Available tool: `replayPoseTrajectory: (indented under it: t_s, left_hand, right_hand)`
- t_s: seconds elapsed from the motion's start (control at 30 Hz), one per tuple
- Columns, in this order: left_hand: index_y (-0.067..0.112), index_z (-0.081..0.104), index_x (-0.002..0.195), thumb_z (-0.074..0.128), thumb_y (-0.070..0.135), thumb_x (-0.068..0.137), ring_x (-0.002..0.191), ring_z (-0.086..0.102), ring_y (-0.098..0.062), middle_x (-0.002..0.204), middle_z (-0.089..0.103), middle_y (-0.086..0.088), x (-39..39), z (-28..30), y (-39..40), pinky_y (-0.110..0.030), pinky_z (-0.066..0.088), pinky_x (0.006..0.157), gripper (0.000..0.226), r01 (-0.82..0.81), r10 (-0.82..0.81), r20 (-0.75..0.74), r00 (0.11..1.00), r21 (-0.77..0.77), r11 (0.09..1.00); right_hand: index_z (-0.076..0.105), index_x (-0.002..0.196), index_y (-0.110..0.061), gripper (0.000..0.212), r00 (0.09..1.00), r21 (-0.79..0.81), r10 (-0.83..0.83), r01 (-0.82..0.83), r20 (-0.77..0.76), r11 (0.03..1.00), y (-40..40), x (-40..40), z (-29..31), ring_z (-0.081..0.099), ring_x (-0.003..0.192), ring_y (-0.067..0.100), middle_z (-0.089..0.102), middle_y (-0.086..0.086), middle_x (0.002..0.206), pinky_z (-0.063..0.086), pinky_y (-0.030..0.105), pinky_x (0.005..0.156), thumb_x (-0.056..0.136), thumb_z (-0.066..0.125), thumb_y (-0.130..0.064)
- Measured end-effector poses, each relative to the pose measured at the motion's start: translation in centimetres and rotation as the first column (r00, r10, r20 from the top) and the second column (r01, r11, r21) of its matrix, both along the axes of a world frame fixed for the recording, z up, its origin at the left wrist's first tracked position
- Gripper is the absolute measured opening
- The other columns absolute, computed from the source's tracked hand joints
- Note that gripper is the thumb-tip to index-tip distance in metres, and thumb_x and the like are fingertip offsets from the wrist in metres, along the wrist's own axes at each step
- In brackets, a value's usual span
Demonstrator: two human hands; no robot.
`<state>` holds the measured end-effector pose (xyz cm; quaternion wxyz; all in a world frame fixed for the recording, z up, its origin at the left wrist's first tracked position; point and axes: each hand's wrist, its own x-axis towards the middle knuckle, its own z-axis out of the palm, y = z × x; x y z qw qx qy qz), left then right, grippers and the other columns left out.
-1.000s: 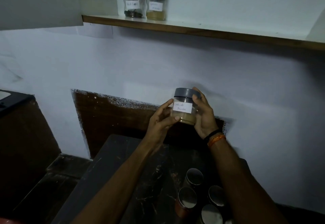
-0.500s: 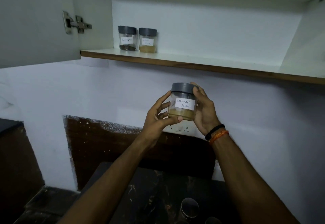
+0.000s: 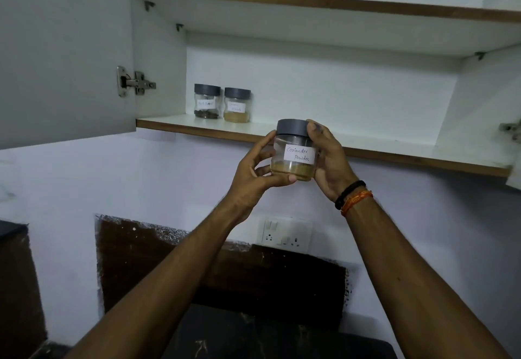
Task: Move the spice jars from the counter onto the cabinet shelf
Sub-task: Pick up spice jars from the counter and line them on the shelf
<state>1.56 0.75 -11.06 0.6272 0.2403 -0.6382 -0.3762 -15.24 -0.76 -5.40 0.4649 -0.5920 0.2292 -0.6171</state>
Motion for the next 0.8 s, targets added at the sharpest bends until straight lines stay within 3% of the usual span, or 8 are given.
replayPoseTrajectory:
  t_s: [0.2,0.33,0.47,0.57,0.67,0.8]
  left_hand:
    - [0.049,0.044,0.143,0.091,0.01,0.068,0.117,0.064,-0.027,0.132,0.059,-0.007,0.4,2.2,-0.4,-0.041,0.058,0.094,0.096,0.023,-0.022,0.042,0.999,-0.034,0.999]
    - [0.051,0.041,0.144,0.089,0.016,0.072,0.117,0.064,-0.024,0.131,0.059,-0.01,1.1,3.9,-1.0,-0.038,0.057,0.096,0.093,0.044,-0.041,0.144,0.989,-0.018,0.999]
    - [0.032,0.051,0.139,0.082,0.038,0.079,0.109,0.07,-0.017,0.124,0.066,-0.009,1.7,6.3,-1.4,-0.032,0.059,0.086,0.068,0.05,-0.057,0.161,0.985,0.046,0.998]
    - [0.022,0.056,0.132,0.077,0.051,0.082,0.106,0.071,-0.02,0.122,0.068,-0.007,1.8,8.5,-1.8,-0.037,0.059,0.087,0.062,-0.01,-0.002,0.178,0.984,0.065,0.998]
    - [0.021,0.057,0.131,0.075,0.056,0.082,0.106,0.071,-0.021,0.123,0.068,-0.006,1.9,10.4,-2.2,-0.034,0.06,0.079,0.063,-0.027,0.013,0.23,0.973,0.06,0.998]
    - [0.025,0.057,0.13,0.079,0.054,0.076,0.097,0.073,-0.011,0.119,0.07,-0.001,2.2,11.9,-2.8,-0.026,0.058,0.068,0.066,-0.043,0.023,0.313,0.949,0.058,0.997]
  right_hand:
    - [0.054,0.135,-0.011,0.047,1.0,-0.035,-0.005,0.005,0.013,0.999,-0.1,0.1,2.0,0.066,0.114,0.024,0.059,0.014,0.136,0.058,0.042,0.085,0.095,0.063,-0.034]
    - [0.054,0.135,-0.01,0.047,0.999,-0.056,-0.032,0.033,0.026,0.998,-0.5,0.1,2.5,0.062,0.12,0.03,0.059,0.015,0.136,0.057,0.044,0.09,0.095,0.063,-0.032]
    - [0.053,0.135,-0.007,0.046,0.999,-0.052,-0.022,0.024,0.035,0.998,-0.8,0.2,2.7,0.066,0.111,0.03,0.061,0.016,0.133,0.058,0.047,0.09,0.095,0.063,-0.028]
    - [0.053,0.135,-0.007,0.048,0.999,-0.057,-0.024,0.026,0.037,0.998,-0.9,0.6,3.0,0.067,0.108,0.025,0.063,0.012,0.128,0.059,0.042,0.086,0.093,0.065,-0.028]
    - [0.054,0.134,-0.009,0.048,0.999,-0.06,-0.019,0.022,0.036,0.998,-1.2,0.9,3.1,0.063,0.116,0.028,0.061,0.014,0.132,0.057,0.045,0.091,0.092,0.066,-0.029]
    - [0.056,0.133,-0.013,0.046,0.999,-0.083,-0.033,0.034,0.011,0.996,-1.6,1.1,3.4,0.059,0.122,0.029,0.061,0.012,0.133,0.054,0.047,0.098,0.092,0.065,-0.032]
